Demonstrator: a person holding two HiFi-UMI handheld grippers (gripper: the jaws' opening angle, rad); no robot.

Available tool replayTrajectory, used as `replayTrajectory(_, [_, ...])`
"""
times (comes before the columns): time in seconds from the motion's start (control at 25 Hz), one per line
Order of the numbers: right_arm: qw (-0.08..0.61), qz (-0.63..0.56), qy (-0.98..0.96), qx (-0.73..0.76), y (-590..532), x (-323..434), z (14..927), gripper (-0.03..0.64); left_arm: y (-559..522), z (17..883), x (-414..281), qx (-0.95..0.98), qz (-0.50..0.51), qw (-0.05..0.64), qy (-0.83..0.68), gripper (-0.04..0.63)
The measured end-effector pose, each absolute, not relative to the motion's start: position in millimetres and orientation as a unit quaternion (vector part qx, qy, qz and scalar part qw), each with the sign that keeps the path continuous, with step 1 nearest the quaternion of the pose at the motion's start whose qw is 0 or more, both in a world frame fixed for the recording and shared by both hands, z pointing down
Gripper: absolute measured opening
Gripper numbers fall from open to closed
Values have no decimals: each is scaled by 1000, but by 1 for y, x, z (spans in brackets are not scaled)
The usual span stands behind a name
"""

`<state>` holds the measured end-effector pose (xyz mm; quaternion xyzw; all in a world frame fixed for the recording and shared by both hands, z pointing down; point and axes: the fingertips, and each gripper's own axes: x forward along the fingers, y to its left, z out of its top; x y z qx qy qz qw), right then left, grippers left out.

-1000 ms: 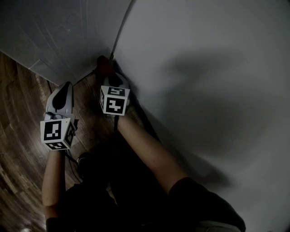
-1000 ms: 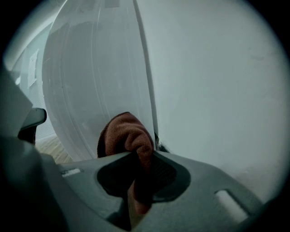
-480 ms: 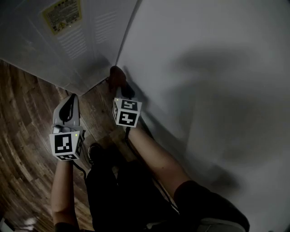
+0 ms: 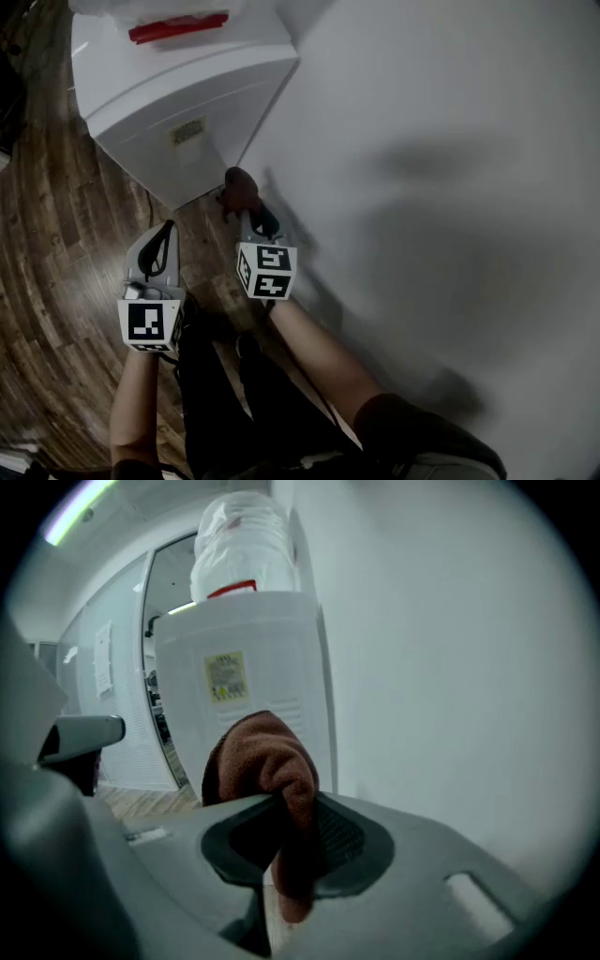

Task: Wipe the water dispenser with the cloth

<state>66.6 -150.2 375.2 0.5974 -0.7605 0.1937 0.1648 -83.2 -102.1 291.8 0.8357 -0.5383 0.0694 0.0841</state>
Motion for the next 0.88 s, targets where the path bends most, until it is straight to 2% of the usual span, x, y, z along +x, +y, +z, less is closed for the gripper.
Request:
replayTrajectory(0.2, [161,170,-806,544,-120,40,277,63,-82,223,-90,822,52,113,-556,20])
replayTrajectory(0.44, [121,144,-830,525,-92,39,161,63,-71,136,-96,819,33,94,-565,20])
replayTrajectory(0.88, [63,122,-838,528,-46,80,50,61,-2,38,-57,827,-4,105,-553,20])
